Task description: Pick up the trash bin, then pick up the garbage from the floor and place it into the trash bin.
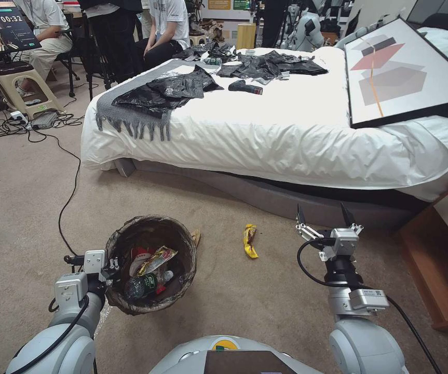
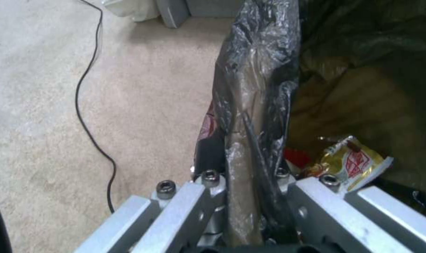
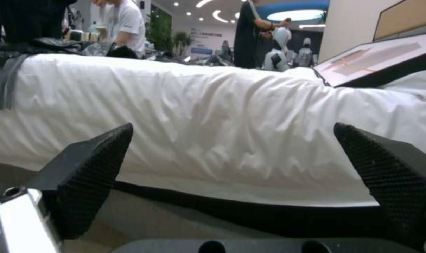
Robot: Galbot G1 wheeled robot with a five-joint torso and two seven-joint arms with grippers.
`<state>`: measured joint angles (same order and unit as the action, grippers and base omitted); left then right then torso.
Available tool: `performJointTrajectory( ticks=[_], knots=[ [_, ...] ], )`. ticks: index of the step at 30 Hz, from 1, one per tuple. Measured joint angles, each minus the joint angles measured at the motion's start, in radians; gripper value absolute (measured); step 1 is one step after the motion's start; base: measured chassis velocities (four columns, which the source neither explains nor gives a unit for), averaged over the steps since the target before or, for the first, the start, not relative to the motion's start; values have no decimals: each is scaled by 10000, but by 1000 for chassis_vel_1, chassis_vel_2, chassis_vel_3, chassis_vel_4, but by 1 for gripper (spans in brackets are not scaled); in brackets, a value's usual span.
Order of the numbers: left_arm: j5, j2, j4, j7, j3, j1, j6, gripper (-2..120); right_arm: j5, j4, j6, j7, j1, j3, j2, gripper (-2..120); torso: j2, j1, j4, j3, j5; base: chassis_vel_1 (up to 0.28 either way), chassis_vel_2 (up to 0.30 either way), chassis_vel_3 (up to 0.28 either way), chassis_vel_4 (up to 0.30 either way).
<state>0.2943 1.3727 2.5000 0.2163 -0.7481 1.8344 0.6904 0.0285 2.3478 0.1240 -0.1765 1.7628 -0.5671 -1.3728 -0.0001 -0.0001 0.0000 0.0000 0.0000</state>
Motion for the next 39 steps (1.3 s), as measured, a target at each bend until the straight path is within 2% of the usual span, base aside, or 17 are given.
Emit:
performJointTrajectory(
  ticks=[39],
  knots=[
    [-16, 22, 0, -14, 13, 62, -59, 3, -53, -74, -175, 3, -143, 173, 97, 100, 0, 1, 0, 0, 0, 0, 0, 0, 0]
  ],
)
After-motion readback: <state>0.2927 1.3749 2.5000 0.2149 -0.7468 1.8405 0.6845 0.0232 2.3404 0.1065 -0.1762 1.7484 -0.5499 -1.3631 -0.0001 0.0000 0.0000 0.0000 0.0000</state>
